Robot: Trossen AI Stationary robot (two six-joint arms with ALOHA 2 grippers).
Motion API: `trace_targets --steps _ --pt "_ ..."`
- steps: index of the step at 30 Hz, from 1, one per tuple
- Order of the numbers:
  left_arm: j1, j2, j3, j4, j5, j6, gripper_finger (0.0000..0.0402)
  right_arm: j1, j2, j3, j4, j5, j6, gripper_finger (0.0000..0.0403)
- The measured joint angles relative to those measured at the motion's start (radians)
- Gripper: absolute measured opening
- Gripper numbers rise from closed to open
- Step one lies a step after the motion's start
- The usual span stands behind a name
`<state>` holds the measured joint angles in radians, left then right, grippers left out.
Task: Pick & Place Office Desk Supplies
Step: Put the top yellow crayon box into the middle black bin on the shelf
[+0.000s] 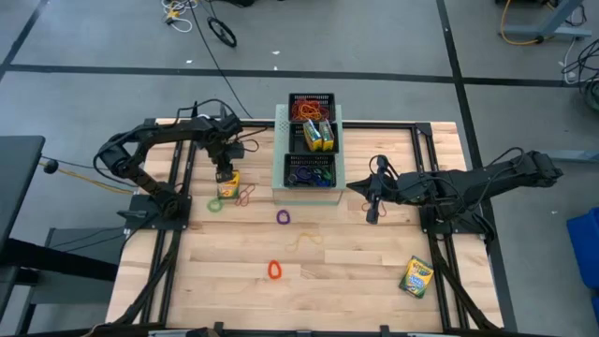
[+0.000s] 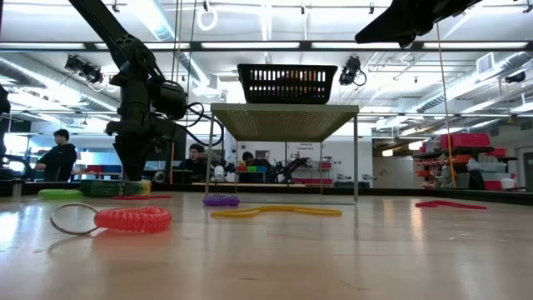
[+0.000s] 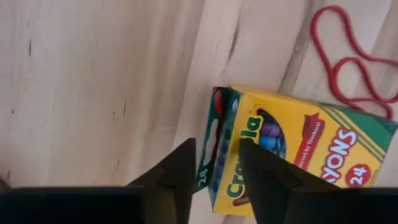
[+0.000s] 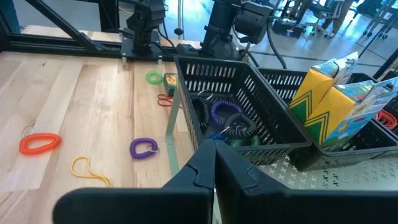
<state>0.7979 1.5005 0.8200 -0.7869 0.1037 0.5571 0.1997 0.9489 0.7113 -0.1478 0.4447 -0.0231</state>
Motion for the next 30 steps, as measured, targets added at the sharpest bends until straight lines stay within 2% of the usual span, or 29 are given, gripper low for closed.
trace_targets --steps 3,7,10,14,17,25,30 --pt "0.000 0.010 -0.005 0.007 0.053 0.001 0.0142 0.000 0.000 0.000 -0.001 0.000 -0.005 0.0006" --pt "0.000 0.040 -0.005 0.003 0.110 0.001 0.0130 0.000 0.000 0.000 -0.006 -0.008 -0.013 0.0006" --pt "0.000 0.052 -0.004 -0.001 0.116 0.002 0.0102 0.000 0.000 0.000 -0.008 -0.021 -0.019 0.0006" --pt "-0.001 0.039 -0.003 -0.007 0.116 0.039 0.0039 0.000 0.000 0.000 -0.008 -0.026 -0.019 0.0006" --pt "-0.011 0.019 0.013 -0.032 0.079 0.044 0.0008 0.000 0.000 0.000 -0.008 -0.026 -0.019 0.0006" --pt "-0.069 -0.109 0.029 -0.080 -0.027 0.022 0.0004 0.000 0.000 0.000 -0.008 -0.026 -0.015 0.0006" --pt "-0.108 -0.200 0.029 -0.100 -0.107 -0.053 0.0003 0.000 0.000 0.000 -0.004 -0.026 -0.009 0.0006"
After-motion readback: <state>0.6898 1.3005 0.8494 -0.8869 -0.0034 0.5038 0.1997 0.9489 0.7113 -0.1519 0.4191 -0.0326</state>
